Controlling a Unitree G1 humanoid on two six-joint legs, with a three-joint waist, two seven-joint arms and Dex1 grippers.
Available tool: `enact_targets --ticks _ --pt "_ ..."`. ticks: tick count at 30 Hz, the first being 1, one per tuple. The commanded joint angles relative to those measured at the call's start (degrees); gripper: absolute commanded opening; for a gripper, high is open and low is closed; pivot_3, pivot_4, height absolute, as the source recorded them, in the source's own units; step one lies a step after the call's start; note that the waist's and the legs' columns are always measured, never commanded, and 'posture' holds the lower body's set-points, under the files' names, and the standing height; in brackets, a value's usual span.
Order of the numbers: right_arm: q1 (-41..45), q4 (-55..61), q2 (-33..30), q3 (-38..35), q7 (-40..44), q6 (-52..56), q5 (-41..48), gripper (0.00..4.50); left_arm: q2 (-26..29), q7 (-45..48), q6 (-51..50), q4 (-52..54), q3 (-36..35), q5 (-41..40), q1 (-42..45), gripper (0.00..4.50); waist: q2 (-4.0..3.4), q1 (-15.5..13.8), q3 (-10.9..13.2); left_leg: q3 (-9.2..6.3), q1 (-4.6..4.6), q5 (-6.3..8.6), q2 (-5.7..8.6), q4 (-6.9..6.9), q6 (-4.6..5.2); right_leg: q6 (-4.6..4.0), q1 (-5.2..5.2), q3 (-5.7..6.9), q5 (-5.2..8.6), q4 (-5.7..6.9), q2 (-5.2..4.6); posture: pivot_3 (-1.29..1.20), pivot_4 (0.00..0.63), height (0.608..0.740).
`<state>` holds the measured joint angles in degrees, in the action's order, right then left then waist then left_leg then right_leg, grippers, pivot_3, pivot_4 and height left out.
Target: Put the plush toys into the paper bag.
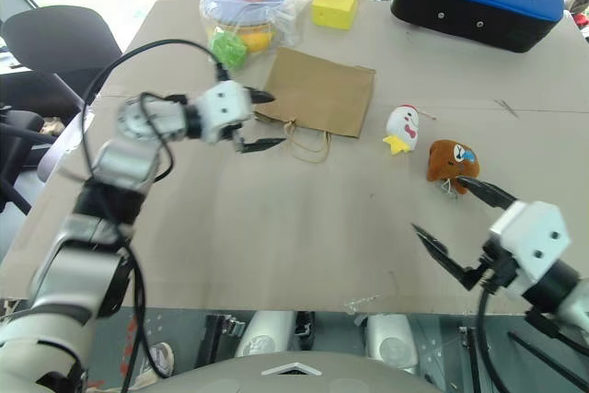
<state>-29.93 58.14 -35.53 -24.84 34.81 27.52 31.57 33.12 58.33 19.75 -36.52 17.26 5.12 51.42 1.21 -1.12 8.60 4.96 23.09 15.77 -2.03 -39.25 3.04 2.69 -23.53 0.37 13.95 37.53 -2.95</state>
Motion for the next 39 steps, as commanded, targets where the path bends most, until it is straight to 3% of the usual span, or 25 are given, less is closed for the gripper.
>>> enact_targets --ticks 1,4,6,7,9,11,14,18,25,32,39 --pt "0.7 1.9 0.0 1.8 -4.7 3.0 -0.1 3.6 -2.0 -0.8 13.7 -11.1 2.4 4.5 5.1 3.56 0.01 0.2 0.0 0.0 0.03 0.02 -0.03 -0.01 0.04 0.0 0.0 -0.01 0.0 -0.02 0.0 0.0 0.15 0.74" --pt "1.6 1.9 0.6 4.0 -7.7 3.1 -0.2 2.12 -3.0 -0.2 19.4 -18.4 3.2 6.1 7.9 2.12 0.01 0.5 0.0 0.03 0.15 0.06 -0.05 -0.01 0.1 0.01 -0.14 -0.03 -0.01 -0.09 0.05 0.0 0.15 0.74" --pt "2.4 1.9 0.6 5.6 -8.7 2.9 -0.3 1.29 -4.3 2.7 17.9 -21.6 1.5 3.6 8.8 1.32 0.01 0.5 0.0 -0.01 0.29 0.06 -0.1 -0.02 0.1 0.02 -0.29 0.0 -0.01 -0.08 0.12 0.0 0.15 0.74" --pt "3.1 1.9 0.7 6.5 -9.4 3.0 -0.4 0.83 -5.3 5.5 14.7 -22.5 -0.2 1.1 9.1 0.84 0.01 0.4 0.0 -0.05 0.35 0.06 -0.1 -0.03 0.1 0.02 -0.35 0.04 -0.01 -0.06 0.12 0.0 0.15 0.74" --pt "6.7 1.8 1.2 9.3 -11.6 5.1 -0.1 0.07 -7.9 16.9 -10.7 -17.0 -6.5 -11.7 9.8 0.08 0.02 0.3 0.0 -0.17 0.5 0.05 -0.12 -0.16 0.1 0.02 -0.38 0.19 -0.01 -0.02 0.12 0.0 0.15 0.74" --pt "11.8 1.1 1.3 12.5 -13.7 7.3 -0.4 0.07 -8.5 21.9 -31.9 -9.8 -9.8 -19.6 10.8 0.08 0.11 0.4 0.1 -0.34 0.7 0.05 -0.18 -0.37 0.09 0.03 -0.47 0.3 0.0 0.1 0.08 0.0 0.15 0.74" --pt "22.6 -2.0 2.4 17.7 -16.7 10.8 -0.8 0.07 -7.9 20.0 -53.3 3.2 -12.1 -26.4 10.1 0.08 0.14 0.6 0.1 -0.44 0.79 0.06 -0.23 -0.6 0.1 0.04 -0.49 0.32 0.01 0.2 0.07 0.0 0.15 0.74" --pt "36.9 -8.2 4.2 25.0 -18.4 14.9 -2.9 0.07 -9.4 11.5 -71.8 17.0 -16.2 -33.7 8.1 0.08 0.08 0.8 0.1 -0.54 0.75 0.05 -0.2 -0.66 0.09 0.06 -0.42 0.28 0.02 0.27 0.07 0.0 0.15 0.74" --pt "53.3 -23.1 4.4 36.2 -14.9 15.7 -10.1 0.07 -12.8 0.3 -85.4 31.6 -21.5 -42.3 2.9 0.08 0.08 0.9 0.1 -0.75 0.79 0.0 -0.17 -0.67 0.01 0.13 -0.4 0.24 0.07 0.34 0.1 0.0 0.15 0.74" --pt "56.9 -30.3 4.6 40.5 -9.0 15.1 -12.7 0.07 -15.1 -6.8 -89.9 37.4 -25.6 -48.3 -0.4 0.08 0.07 0.5 0.1 -0.73 0.78 -0.08 -0.14 -0.66 -0.13 0.13 -0.39 0.17 0.06 0.33 0.08 0.0 0.15 0.74" --pt "59.8 -45.1 10.7 45.5 -2.7 6.0 -16.3 0.07 -16.2 -11.0 -92.5 41.4 -28.2 -54.0 -4.7 0.08 0.06 0.7 0.1 -0.72 0.73 -0.09 -0.14 -0.66 -0.15 0.13 -0.36 0.16 0.06 0.35 0.09 0.0 0.15 0.74"
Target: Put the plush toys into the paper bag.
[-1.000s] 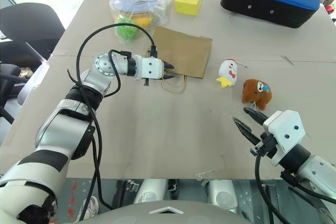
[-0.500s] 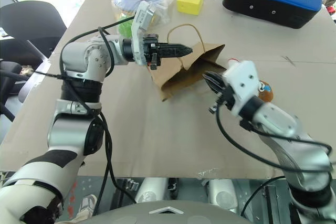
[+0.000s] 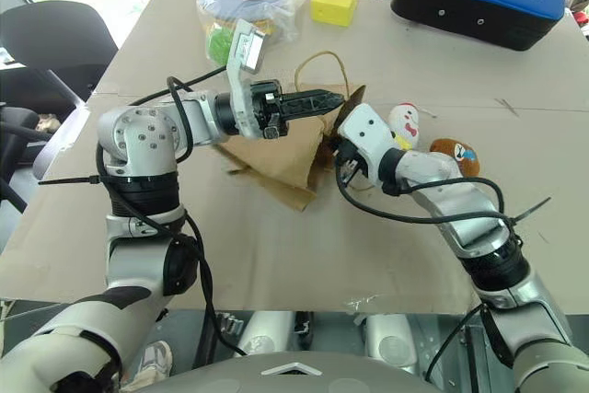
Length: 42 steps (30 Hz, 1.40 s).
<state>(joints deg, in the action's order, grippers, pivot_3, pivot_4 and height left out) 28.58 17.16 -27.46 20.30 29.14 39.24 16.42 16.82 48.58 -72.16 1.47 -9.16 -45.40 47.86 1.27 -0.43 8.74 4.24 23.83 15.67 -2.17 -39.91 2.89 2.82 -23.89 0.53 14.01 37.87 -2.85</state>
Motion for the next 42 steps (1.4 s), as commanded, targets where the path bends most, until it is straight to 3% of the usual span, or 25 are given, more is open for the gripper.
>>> enact_targets --ticks 1,6,11,14,22,34,42 --pt "1.4 -5.6 3.5 0.4 3.7 -7.0 -1.2 0.07 0.3 -1.7 -0.5 3.7 -1.8 -3.9 -1.7 0.08 -0.01 0.0 0.0 0.0 0.0 0.0 0.0 0.0 0.0 0.0 0.0 0.0 0.0 0.0 0.0 0.0 0.15 0.74" --pt "1.0 -12.5 8.2 0.4 7.9 -11.6 -0.7 0.07 2.0 -2.4 0.0 5.7 -2.0 -5.9 -5.3 0.08 -0.02 0.2 0.0 0.0 -0.02 -0.01 0.0 0.0 -0.03 0.0 0.01 0.01 0.0 0.0 -0.03 0.0 0.15 0.74" --pt "-0.8 -8.4 10.7 -6.0 10.0 -6.2 7.1 0.07 6.7 0.0 3.0 9.0 0.6 -5.3 -9.7 0.08 -0.04 0.6 0.0 -0.03 0.0 -0.02 -0.02 0.06 -0.04 -0.01 0.0 0.04 0.0 0.01 -0.07 0.0 0.15 0.74" --pt "-0.9 -6.8 9.8 -5.5 13.2 -5.0 8.5 0.07 6.7 -0.3 3.6 9.5 0.4 -6.5 -10.3 0.08 -0.04 0.4 0.0 -0.02 0.0 -0.02 0.04 0.06 -0.05 0.0 0.03 0.09 -0.01 0.0 -0.2 0.0 0.15 0.74" --pt "-0.7 -13.6 12.9 3.2 19.2 -12.9 2.4 0.07 5.1 -2.5 5.7 9.8 -1.3 -9.5 -10.2 0.08 -0.05 1.1 0.0 -0.03 -0.02 -0.02 0.03 0.07 -0.04 -0.01 0.02 0.08 -0.01 0.0 -0.12 0.0 0.15 0.74" --pt "-0.9 -29.9 20.0 4.9 22.1 -25.2 -3.7 0.07 6.1 -6.4 7.1 12.3 -5.7 -15.9 -11.4 0.08 -0.06 1.2 0.0 -0.04 -0.03 -0.02 0.04 0.07 -0.06 0.0 0.02 0.09 -0.01 0.0 -0.17 0.0 0.15 0.74" --pt "0.2 -38.2 21.8 5.4 19.3 -25.5 -9.6 0.07 9.8 -10.1 6.8 12.5 -9.8 -23.7 -8.6 0.08 -0.05 1.4 0.0 -0.05 -0.17 -0.1 0.01 0.14 -0.2 -0.03 0.05 0.07 -0.02 0.09 -0.17 0.0 0.15 0.74"
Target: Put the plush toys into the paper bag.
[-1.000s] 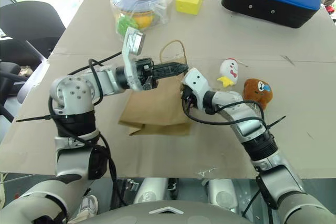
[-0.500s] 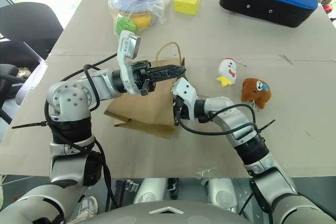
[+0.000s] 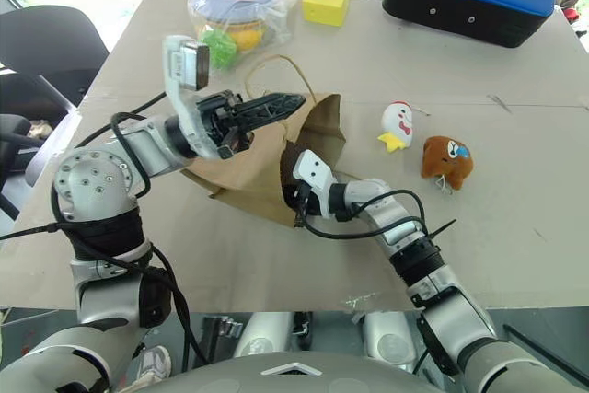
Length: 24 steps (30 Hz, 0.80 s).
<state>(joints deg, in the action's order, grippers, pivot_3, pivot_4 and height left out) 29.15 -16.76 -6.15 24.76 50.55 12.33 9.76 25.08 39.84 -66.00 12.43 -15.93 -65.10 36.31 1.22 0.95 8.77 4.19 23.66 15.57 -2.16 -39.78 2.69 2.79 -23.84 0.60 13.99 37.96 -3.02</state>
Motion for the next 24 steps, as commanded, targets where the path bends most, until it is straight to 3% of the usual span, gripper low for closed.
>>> enact_targets --ticks 1,6,8,14,18,24 --pt "-0.3 -5.0 0.5 0.9 -2.4 1.6 -3.5 0.07 2.0 -2.1 0.7 1.1 -3.6 -4.9 3.5 0.08 0.01 0.0 0.0 -0.02 -0.01 -0.03 0.0 0.02 -0.04 -0.01 0.0 0.01 -0.01 0.02 0.0 0.0 0.15 0.74" --pt "-1.0 -6.0 -0.6 0.8 -2.9 3.1 -5.5 0.07 4.1 -6.6 0.9 -2.1 -6.7 -8.7 6.3 0.08 0.05 0.0 0.0 0.09 -0.66 -0.09 0.06 0.47 -0.15 -0.05 0.46 -0.08 -0.01 -0.04 -0.06 0.0 0.15 0.74" --pt "-1.3 -3.2 -1.0 -1.2 -4.8 2.9 -5.3 0.07 5.9 -4.7 1.8 -0.6 -5.4 -6.5 3.5 0.08 0.04 0.0 0.0 0.08 -0.82 -0.1 0.05 0.56 -0.17 -0.06 0.55 -0.08 0.0 -0.04 -0.06 0.0 0.15 0.74" --pt "-4.2 15.1 -4.7 -3.8 -7.8 1.4 -5.5 0.07 8.8 1.2 8.3 1.0 0.2 2.5 -2.2 0.08 0.03 -0.7 0.0 0.08 -0.67 -0.12 0.1 0.6 -0.22 -0.07 0.51 -0.02 0.0 -0.14 -0.16 0.0 0.15 0.74" --pt "-4.9 27.7 -7.0 -10.2 -7.7 13.3 2.8 0.07 9.1 4.0 12.4 0.9 2.9 6.6 -3.4 0.08 0.01 -0.3 0.0 0.08 -0.37 -0.13 0.07 0.6 -0.24 -0.07 0.2 -0.04 0.0 -0.14 -0.14 0.0 0.15 0.74" --pt "-3.1 48.4 -12.8 -20.1 -11.2 31.4 13.7 2.66 8.7 6.5 16.4 0.3 5.0 10.0 -3.9 0.0 -0.01 -0.3 0.0 -0.09 -0.02 -0.16 0.02 0.6 -0.27 -0.24 -0.1 0.08 0.1 -0.15 -0.11 0.0 0.15 0.74"
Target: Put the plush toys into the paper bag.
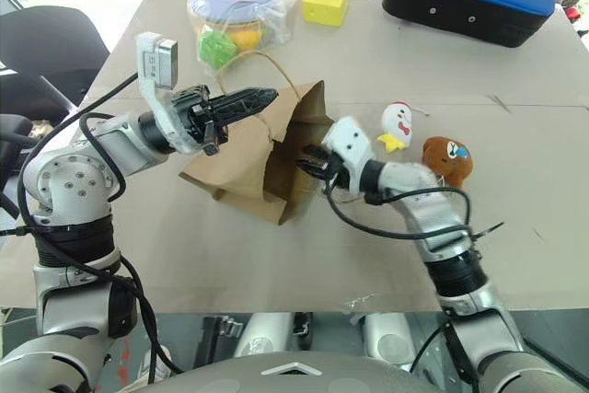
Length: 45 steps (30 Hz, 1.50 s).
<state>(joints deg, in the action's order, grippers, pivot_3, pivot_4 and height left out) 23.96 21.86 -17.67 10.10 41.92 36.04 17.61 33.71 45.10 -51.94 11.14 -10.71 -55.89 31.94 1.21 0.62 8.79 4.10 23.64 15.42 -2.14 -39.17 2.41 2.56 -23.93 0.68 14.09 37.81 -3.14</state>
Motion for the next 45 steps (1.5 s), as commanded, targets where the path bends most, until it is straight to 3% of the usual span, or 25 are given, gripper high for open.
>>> enact_targets --ticks 1,4,8,13,16,19,21,23,27,31,34,38,45 --pt "2.7 11.6 -2.0 -7.3 -3.7 9.8 7.2 3.14 -0.1 1.3 2.8 1.3 -0.1 1.2 0.5 0.0 0.0 0.0 0.0 -0.01 0.06 0.0 0.0 0.0 0.0 0.0 -0.05 0.02 0.0 -0.01 0.0 0.0 0.15 0.74" --pt "5.1 13.9 -4.2 -12.3 -8.8 14.7 7.4 4.42 -0.9 1.2 4.2 0.4 0.0 2.4 1.2 0.0 0.01 0.0 0.0 0.0 0.06 0.01 0.01 -0.01 0.02 0.0 -0.06 0.06 0.0 -0.02 0.01 0.0 0.15 0.74" --pt "6.7 4.4 -5.8 -12.7 -19.5 17.0 -1.0 4.42 -2.3 0.2 6.2 -1.0 -0.1 4.4 1.9 0.0 0.04 -0.2 0.0 0.02 0.06 0.01 0.04 -0.02 0.04 0.01 -0.04 0.08 0.0 -0.02 0.02 0.0 0.15 0.74" --pt "9.0 -18.6 -6.4 -5.8 -25.5 7.1 -12.3 4.42 -3.3 0.7 8.9 -1.9 1.1 7.4 1.9 0.0 0.03 0.1 0.0 0.08 0.08 0.0 0.08 -0.02 0.05 0.01 -0.05 0.02 0.0 -0.06 0.09 0.0 0.15 0.74" --pt "11.5 -30.1 -4.5 -5.0 -27.2 3.2 -14.6 4.42 -3.7 0.4 9.2 -1.3 0.9 7.6 2.0 0.0 -0.02 0.2 0.0 0.1 0.11 0.0 0.05 0.0 0.04 0.02 -0.12 -0.05 0.0 -0.06 0.15 0.0 0.15 0.74" --pt "12.0 -30.1 -3.8 -6.4 -25.9 1.8 -13.3 3.13 -3.7 0.0 9.0 -0.2 0.7 7.3 1.6 0.0 -0.03 0.2 0.0 0.1 0.13 0.0 -0.01 0.01 0.04 0.03 -0.14 -0.06 0.0 -0.07 0.2 0.0 0.15 0.74" --pt "11.4 -28.2 -4.2 -7.1 -25.0 0.8 -12.6 2.68 -3.8 -0.4 8.9 0.5 0.5 6.9 1.4 0.0 -0.03 0.1 0.0 0.1 0.14 0.0 -0.02 0.01 0.04 0.03 -0.14 -0.06 0.0 -0.07 0.19 0.0 0.15 0.74" --pt "10.4 -25.4 -4.8 -8.1 -23.7 -0.3 -11.7 1.63 -3.9 -0.6 8.9 0.8 0.3 6.6 1.0 0.0 -0.03 0.0 0.0 0.1 0.16 0.0 -0.01 0.01 0.04 0.04 -0.14 -0.05 0.0 -0.08 0.15 0.0 0.15 0.74" --pt "7.8 -15.6 -6.1 -11.7 -18.6 -1.0 -6.4 0.08 -4.0 -0.9 8.9 1.3 0.3 6.7 0.5 0.0 -0.04 0.0 0.0 0.09 0.16 0.0 -0.01 0.01 0.04 0.04 -0.14 -0.05 0.0 -0.08 0.15 0.0 0.15 0.74" --pt "5.2 4.3 -11.7 -17.6 -8.5 9.6 9.7 0.03 -4.1 -0.7 9.1 1.2 0.5 6.6 0.4 0.0 -0.18 -0.1 0.1 0.04 0.2 0.0 -0.02 0.02 0.04 0.04 -0.14 -0.02 0.0 -0.1 0.15 0.0 0.15 0.74" --pt "6.2 10.4 -14.5 -18.2 -8.0 15.9 15.6 0.03 -4.4 -0.3 9.4 1.1 0.5 6.4 0.5 0.0 -0.14 0.1 0.1 0.0 0.12 0.01 -0.04 0.01 0.06 0.04 -0.07 0.02 0.0 -0.1 0.16 0.0 0.15 0.74" --pt "8.6 14.1 -8.2 -17.6 -15.4 27.3 24.2 0.03 -6.1 -1.2 8.9 -0.1 -0.1 4.8 2.1 0.0 -0.13 0.1 0.1 0.0 0.06 0.14 -0.05 0.0 0.28 0.02 -0.05 0.02 0.01 0.0 0.16 0.0 0.15 0.74" --pt "3.3 11.5 2.8 -9.2 -23.5 27.7 22.2 0.03 -8.3 -4.3 7.8 -0.1 -2.0 1.8 2.5 0.0 -0.11 -0.1 0.1 0.0 0.18 0.01 0.0 -0.02 0.06 0.03 -0.1 0.02 0.01 -0.08 0.14 0.0 0.15 0.74"
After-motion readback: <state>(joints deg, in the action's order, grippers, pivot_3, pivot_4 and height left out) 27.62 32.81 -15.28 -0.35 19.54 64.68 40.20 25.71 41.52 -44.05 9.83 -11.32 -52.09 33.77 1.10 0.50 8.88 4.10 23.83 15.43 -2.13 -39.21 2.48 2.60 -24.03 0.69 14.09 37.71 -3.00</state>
